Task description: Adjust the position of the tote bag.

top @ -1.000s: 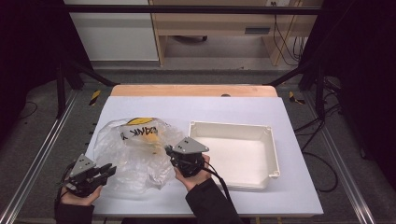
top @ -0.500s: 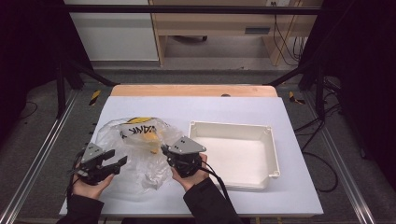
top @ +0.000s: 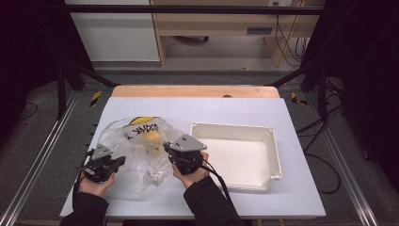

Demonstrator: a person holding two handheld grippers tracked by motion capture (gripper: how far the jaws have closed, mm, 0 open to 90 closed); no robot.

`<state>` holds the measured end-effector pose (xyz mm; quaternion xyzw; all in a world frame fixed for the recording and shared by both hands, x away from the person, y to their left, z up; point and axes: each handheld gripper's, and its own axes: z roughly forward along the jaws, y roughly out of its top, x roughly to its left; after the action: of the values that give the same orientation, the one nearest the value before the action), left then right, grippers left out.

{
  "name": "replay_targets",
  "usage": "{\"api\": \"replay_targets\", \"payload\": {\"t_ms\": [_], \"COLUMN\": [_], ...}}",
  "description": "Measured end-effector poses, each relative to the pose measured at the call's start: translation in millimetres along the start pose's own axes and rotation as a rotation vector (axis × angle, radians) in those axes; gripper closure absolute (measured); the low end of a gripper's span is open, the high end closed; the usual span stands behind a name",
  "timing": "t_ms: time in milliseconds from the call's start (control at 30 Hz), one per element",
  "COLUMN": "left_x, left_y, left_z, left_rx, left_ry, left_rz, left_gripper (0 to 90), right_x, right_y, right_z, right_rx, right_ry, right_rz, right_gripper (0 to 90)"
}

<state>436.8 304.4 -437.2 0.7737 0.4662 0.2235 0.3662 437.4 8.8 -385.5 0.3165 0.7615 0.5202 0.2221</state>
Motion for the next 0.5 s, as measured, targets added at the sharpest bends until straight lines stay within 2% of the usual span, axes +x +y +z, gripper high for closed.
{"api": "replay_targets", "payload": {"t_ms": [200,367,433,500], "left_x": [7.9,9.2,8.5,5.1], "left_y": [1.1,1.8,2.1,3.2], "left_z": [-20.4,-26.9,-28.1,-30.0], "left_rx": [-0.105,-0.151,-0.158,-0.168], "left_ry": [0.02,0.027,0.015,0.01], "left_rz": [-0.035,-0.062,-0.073,-0.063], "left_gripper": [89.9,90.0,89.7,85.9], "right_x": [-9.8,-13.3,-13.0,-12.3], "right_y": [1.5,2.8,3.2,3.7], "right_z": [0.9,1.5,1.6,1.5], "right_rx": [-0.01,-0.018,-0.017,-0.018], "right_ry": [-0.028,-0.036,-0.035,-0.031], "right_rz": [0.03,0.048,0.046,0.043], "right_gripper": [88.4,88.3,88.3,88.3]}}
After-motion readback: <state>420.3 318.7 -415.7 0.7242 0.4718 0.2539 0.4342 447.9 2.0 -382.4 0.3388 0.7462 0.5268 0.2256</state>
